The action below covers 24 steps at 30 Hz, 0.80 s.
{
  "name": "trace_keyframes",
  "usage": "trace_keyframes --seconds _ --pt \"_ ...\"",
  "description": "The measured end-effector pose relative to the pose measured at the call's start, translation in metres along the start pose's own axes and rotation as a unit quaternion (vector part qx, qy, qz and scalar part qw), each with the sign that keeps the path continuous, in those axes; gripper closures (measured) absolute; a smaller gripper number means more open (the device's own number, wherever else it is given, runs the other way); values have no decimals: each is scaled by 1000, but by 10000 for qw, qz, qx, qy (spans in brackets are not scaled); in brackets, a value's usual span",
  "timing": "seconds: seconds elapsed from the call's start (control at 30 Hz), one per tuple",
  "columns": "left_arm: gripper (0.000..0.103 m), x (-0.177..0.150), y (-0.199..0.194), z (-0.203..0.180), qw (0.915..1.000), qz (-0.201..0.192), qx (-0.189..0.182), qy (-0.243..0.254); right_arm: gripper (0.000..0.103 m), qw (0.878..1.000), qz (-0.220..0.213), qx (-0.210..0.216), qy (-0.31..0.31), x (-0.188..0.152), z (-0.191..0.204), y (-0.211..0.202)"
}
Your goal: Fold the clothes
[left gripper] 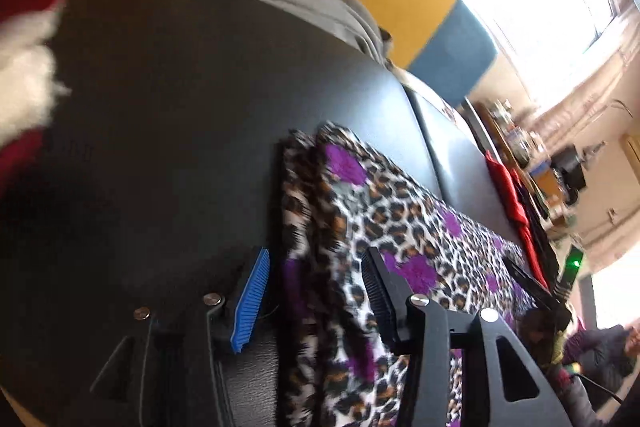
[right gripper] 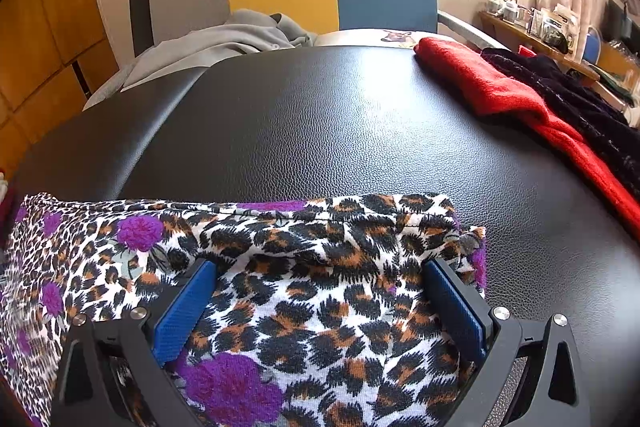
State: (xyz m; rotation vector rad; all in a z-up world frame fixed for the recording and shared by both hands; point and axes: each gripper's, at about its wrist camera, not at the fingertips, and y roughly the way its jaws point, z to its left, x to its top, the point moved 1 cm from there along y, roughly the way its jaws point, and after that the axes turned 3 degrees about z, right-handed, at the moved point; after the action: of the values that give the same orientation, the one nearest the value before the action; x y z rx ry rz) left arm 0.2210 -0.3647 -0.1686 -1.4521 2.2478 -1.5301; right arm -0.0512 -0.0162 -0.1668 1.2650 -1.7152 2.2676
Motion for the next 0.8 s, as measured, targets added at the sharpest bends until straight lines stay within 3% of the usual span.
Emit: trace_keyframes --seconds 0.1,0.4,0.43,0.47,0.57,0.67,0.73,0.8 --pt "53 7 7 -4 9998 133 11 179 0 10000 -12 14 9 -1 1 1" --pt "58 13 14 -18 9963 836 -193 -37 0 9999 -61 75 42 0 -2 3" --pt "64 15 15 -20 9962 851 -162 -74 0 9999 -63 83 47 0 -2 3" --pt "92 16 18 -20 9958 888 -156 -154 0 9999 -64 90 50 0 -3 3" --pt "96 20 24 -9 9936 854 -414 -612 0 9999 -65 129 71 0 -4 3" --pt "96 27 25 1 9922 690 -439 -943 0 9998 -28 168 95 0 -3 2" --pt "96 33 24 3 9917 639 -376 -1047 0 9987 99 504 2 3 -4 -1" --pt "97 41 19 0 9931 561 -248 -1001 0 9927 247 1155 -232 6 -7 -13"
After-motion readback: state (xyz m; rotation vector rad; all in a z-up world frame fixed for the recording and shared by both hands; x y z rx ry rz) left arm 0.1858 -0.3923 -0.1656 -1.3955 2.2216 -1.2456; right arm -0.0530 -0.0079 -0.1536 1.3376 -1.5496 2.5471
